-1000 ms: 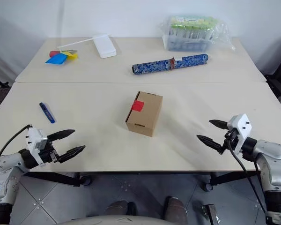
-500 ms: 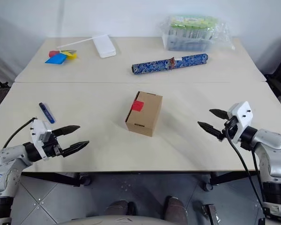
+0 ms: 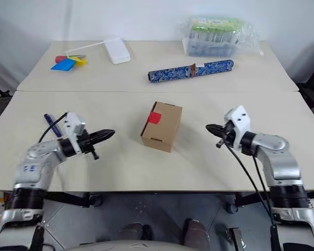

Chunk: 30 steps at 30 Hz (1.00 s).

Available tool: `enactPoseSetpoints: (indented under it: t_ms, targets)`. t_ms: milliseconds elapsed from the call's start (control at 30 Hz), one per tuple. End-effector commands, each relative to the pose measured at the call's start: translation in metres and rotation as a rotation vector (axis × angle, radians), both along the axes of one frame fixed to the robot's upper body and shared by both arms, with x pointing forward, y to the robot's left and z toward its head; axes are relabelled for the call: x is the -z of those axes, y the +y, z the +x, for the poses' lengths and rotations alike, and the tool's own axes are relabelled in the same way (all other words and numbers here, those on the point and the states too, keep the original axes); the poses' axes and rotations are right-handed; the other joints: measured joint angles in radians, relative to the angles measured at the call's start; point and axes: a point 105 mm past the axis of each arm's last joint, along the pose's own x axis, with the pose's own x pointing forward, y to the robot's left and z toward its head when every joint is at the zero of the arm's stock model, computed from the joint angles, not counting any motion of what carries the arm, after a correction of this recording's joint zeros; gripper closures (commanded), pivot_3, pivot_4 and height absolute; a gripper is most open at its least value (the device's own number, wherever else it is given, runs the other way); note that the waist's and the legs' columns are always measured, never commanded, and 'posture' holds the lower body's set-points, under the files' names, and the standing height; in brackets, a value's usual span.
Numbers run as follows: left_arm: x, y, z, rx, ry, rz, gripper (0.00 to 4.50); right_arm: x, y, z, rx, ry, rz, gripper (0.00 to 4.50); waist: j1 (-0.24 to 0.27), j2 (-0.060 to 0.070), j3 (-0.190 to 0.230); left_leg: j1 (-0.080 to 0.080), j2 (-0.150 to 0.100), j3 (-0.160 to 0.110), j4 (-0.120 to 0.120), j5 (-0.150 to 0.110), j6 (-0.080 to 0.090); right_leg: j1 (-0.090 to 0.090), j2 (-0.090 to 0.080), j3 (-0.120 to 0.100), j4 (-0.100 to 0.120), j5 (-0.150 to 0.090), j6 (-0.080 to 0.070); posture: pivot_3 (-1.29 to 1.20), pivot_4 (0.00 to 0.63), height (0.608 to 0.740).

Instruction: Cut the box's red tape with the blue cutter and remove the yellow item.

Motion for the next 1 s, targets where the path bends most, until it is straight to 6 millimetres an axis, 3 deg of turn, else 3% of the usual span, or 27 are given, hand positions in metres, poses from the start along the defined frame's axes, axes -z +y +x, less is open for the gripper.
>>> enactPoseSetpoints:
  t_ms: [33,100,267,433,667,800,967,1000]
  targets:
    - [-0.003,-0.016,0.018,0.035,-0.025,0.031,4.48,0.001,0.017,0.003,-0.032,-0.013,-0.04,4.5,-0.001,0.0,0.0,0.0,0.0,0.0,0.0,0.0,0.0,0.0,0.0,0.0,0.0,0.0,0.0,0.0,0.15,0.74]
    - [-0.003,-0.021,0.022,0.058,-0.034,0.031,4.48,0.001,0.021,0.002,-0.043,-0.018,-0.035,4.5,-0.003,0.0,0.0,0.0,0.0,0.002,0.0,0.0,0.0,0.0,0.0,0.0,0.0,0.0,0.0,0.0,0.15,0.74]
    - [-0.003,-0.06,0.04,0.149,-0.03,-0.005,4.48,0.014,0.061,-0.005,-0.124,0.015,-0.053,4.5,-0.004,-0.001,0.001,-0.003,0.0,0.007,0.0,0.0,0.0,-0.004,0.001,0.0,0.001,0.0,0.001,0.0,0.15,0.74]
    - [-0.008,-0.086,0.048,0.206,-0.046,-0.022,4.48,0.007,0.092,-0.018,-0.197,0.009,-0.015,4.5,-0.004,-0.001,0.001,-0.015,0.0,0.008,0.005,0.0,0.0,-0.013,0.001,-0.001,0.003,0.0,0.001,0.0,0.15,0.74]
    - [-0.013,-0.11,0.052,0.251,-0.062,-0.021,4.48,-0.003,0.132,-0.041,-0.308,0.013,0.013,4.5,-0.003,-0.002,0.001,-0.017,0.0,0.006,0.009,0.0,0.0,-0.013,0.001,-0.002,0.003,0.001,0.001,0.0,0.15,0.74]
    - [-0.014,-0.112,0.056,0.228,-0.067,-0.018,4.48,-0.008,0.151,-0.048,-0.332,0.006,0.032,4.5,-0.004,-0.002,0.001,-0.018,0.0,0.006,0.01,0.0,0.0,-0.013,0.001,-0.002,0.003,0.001,0.001,0.0,0.15,0.74]
    - [-0.017,-0.087,0.065,0.131,-0.073,-0.014,4.48,-0.017,0.146,-0.05,-0.345,-0.054,-0.04,4.5,-0.004,-0.003,0.001,-0.018,0.0,0.005,0.012,0.0,0.0,-0.013,0.001,-0.002,0.004,0.001,0.001,0.0,0.15,0.74]
    - [-0.019,-0.073,0.067,0.096,-0.077,-0.007,4.48,-0.026,0.144,-0.05,-0.346,-0.085,-0.055,4.5,-0.005,-0.003,0.001,-0.018,0.0,0.005,0.012,0.0,0.0,-0.013,0.001,-0.002,0.005,0.001,0.001,0.0,0.15,0.74]
